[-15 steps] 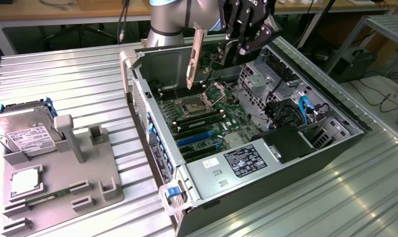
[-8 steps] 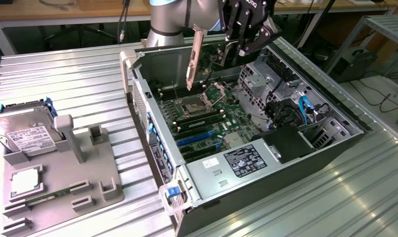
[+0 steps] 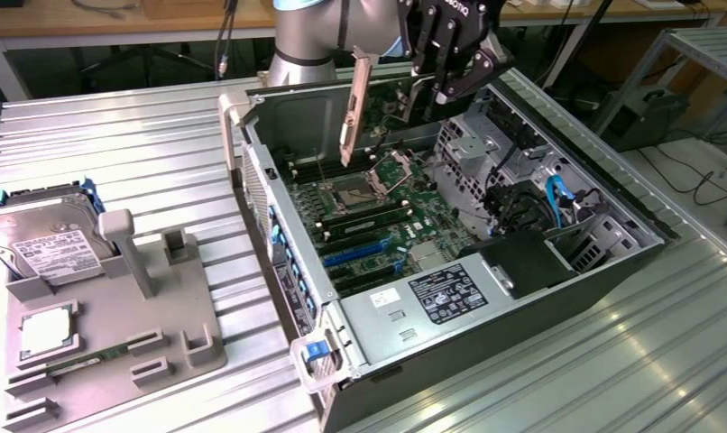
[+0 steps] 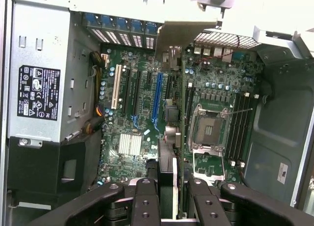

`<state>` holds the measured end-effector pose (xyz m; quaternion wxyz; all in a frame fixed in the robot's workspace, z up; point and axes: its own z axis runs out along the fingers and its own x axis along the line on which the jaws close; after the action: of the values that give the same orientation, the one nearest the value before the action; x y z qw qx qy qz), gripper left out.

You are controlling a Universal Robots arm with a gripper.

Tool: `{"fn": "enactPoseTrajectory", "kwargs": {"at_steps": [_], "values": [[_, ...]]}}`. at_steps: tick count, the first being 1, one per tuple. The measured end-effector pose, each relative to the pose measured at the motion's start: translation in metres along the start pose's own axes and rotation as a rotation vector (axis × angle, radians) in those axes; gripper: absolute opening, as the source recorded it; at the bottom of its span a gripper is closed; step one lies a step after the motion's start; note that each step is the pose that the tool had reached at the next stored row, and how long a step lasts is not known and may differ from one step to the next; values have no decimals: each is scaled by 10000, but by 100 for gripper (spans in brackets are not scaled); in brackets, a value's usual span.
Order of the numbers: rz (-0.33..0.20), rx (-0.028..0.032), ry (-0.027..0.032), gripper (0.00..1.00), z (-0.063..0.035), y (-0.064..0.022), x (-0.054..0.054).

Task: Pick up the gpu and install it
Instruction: 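Insert the gpu into the slot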

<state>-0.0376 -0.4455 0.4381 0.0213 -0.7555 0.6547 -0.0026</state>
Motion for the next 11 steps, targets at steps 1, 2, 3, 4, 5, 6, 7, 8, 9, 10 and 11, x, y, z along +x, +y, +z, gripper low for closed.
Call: {"fn": "enactPoseTrajectory", "kwargs": {"at_steps": [1, 2, 3, 4, 5, 6, 7, 8, 9, 10, 11], "values": [[0, 0, 1, 28, 1, 0, 0], [1, -1, 1, 28, 3, 0, 0], [0, -1, 1, 28, 5, 0, 0], [0, -1, 1, 28, 7, 0, 0], [0, 0, 0, 28, 9, 0, 0], [0, 0, 0, 28, 12, 0, 0], [1, -1, 1, 28, 15, 1, 0], [1, -1, 1, 28, 18, 1, 0], [0, -1, 1, 28, 20, 1, 0], [0, -1, 1, 28, 23, 1, 1], [0, 0, 0, 28, 25, 1, 1]]}}
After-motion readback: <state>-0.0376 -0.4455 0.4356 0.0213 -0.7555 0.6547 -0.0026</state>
